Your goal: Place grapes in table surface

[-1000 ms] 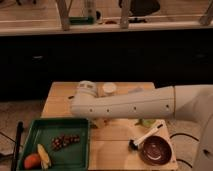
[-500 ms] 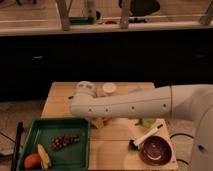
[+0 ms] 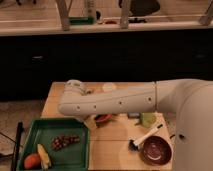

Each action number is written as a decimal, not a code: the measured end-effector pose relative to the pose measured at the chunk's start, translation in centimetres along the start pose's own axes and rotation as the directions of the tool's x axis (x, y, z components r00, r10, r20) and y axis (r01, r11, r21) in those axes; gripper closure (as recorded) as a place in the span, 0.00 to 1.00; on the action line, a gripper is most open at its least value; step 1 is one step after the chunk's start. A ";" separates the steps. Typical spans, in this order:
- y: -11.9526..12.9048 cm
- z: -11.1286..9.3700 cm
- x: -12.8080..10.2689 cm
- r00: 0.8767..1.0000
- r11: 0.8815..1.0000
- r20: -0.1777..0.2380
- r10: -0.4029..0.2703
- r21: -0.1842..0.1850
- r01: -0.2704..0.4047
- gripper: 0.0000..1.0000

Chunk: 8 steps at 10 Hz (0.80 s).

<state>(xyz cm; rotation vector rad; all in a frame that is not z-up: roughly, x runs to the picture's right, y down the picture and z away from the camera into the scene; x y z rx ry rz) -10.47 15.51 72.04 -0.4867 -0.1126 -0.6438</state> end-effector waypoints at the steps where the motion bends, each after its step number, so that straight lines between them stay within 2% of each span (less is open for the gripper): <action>1: 0.1 0.0 -0.4 1.000 1.000 0.003 0.008 -0.005 -0.008 0.20; 4: -0.6 0.0 -3.5 1.000 1.000 0.024 -0.001 -0.007 0.001 0.20; 5: -1.0 0.3 -5.1 0.999 1.000 0.040 -0.020 -0.010 0.020 0.20; 8: -1.7 1.7 -7.7 0.995 0.997 0.079 -0.067 -0.021 0.068 0.20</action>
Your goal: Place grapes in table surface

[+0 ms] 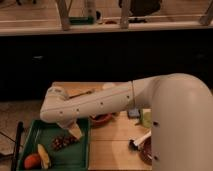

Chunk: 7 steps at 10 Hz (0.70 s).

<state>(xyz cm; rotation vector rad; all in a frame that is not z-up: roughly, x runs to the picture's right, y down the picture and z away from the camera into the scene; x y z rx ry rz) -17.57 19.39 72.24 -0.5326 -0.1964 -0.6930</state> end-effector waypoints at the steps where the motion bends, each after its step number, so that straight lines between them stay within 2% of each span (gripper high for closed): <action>1: -0.2 0.7 -0.7 1.000 1.000 0.025 -0.010 -0.001 0.010 0.20; 4: 0.3 3.1 -2.8 0.991 1.000 0.130 -0.022 -0.011 0.023 0.20; 7: 0.6 4.7 -3.6 0.979 1.000 0.204 -0.007 -0.013 0.010 0.20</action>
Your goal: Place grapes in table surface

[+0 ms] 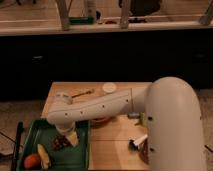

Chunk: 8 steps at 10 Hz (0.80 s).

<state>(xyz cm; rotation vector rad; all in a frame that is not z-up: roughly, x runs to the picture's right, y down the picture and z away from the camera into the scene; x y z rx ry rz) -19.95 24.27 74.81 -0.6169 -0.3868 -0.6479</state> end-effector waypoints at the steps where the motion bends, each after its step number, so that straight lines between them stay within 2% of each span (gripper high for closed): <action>1: 0.0 0.5 -0.1 1.000 1.000 0.020 0.005 0.005 -0.005 0.20; 4: -0.5 1.7 -0.3 0.997 0.999 0.069 0.024 0.025 -0.026 0.20; 8: -1.2 3.4 -0.3 0.991 0.999 0.126 0.036 0.021 -0.039 0.20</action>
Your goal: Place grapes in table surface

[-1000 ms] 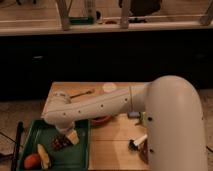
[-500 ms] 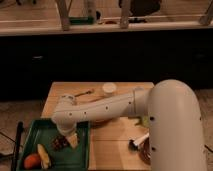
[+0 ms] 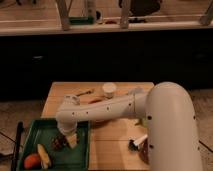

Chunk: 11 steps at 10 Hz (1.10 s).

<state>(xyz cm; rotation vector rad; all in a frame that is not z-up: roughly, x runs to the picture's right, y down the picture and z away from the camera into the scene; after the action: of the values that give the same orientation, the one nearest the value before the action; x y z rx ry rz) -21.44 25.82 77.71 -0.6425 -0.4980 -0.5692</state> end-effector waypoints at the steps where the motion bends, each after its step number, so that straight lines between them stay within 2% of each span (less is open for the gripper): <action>1: 0.0 0.7 0.0 1.000 1.000 0.021 0.004 -0.004 -0.004 0.25; 2: 0.0 0.9 0.0 1.000 1.000 0.030 0.008 -0.006 -0.008 0.30; 5: 0.3 1.9 0.6 0.996 0.999 0.080 0.049 -0.012 -0.049 0.65; 8: 0.5 2.0 0.6 0.994 0.997 0.083 0.069 -0.024 -0.067 0.94; 9: 0.5 2.0 0.6 0.995 0.997 0.076 0.068 -0.028 -0.066 0.99; 11: 0.3 1.7 0.5 0.996 0.997 0.057 0.062 -0.040 -0.060 1.00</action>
<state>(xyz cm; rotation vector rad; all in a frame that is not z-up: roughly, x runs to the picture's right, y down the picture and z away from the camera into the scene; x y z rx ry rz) -21.28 27.01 79.11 -0.7102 -0.5217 -0.5046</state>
